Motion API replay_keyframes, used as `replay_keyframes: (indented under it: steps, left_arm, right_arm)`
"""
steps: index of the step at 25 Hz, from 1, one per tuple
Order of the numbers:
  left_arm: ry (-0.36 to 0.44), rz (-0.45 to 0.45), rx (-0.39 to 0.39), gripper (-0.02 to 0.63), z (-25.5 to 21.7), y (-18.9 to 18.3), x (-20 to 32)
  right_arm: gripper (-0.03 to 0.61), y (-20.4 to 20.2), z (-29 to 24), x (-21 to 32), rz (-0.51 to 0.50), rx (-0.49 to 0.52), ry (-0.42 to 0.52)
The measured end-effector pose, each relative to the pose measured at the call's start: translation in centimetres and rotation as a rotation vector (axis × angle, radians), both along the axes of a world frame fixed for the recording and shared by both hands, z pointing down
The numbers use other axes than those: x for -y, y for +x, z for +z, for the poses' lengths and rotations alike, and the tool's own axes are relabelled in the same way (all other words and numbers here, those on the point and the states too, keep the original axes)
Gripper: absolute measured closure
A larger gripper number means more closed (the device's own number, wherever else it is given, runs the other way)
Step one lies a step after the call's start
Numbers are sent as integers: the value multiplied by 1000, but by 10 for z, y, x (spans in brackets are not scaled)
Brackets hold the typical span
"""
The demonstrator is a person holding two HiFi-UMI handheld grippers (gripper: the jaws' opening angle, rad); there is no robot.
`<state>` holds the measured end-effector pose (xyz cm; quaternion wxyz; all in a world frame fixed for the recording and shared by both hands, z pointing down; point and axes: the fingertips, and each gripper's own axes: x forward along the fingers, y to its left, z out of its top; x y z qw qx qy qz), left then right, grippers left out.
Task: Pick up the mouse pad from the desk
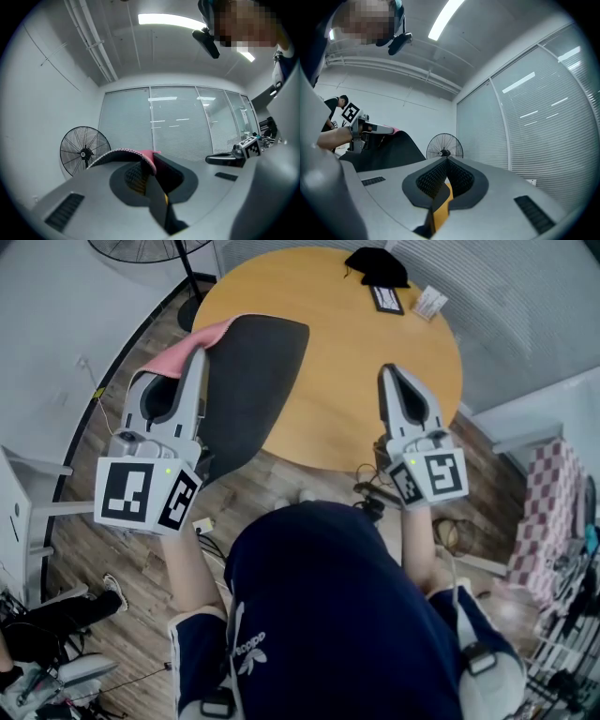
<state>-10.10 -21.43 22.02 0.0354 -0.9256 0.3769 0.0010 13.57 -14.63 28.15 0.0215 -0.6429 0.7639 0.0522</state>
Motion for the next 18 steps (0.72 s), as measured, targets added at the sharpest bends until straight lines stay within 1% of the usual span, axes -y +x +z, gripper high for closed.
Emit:
replay_keyframes:
  steps: [8,18]
  left_arm:
    - [-4,-22,7,594,3,-8,2]
    - [-16,-14,14,594,9,-13,9]
  right_arm:
    - [575,-2,4,-4,6,-2,-13]
    - [575,-6,9,1,17,-2,-28]
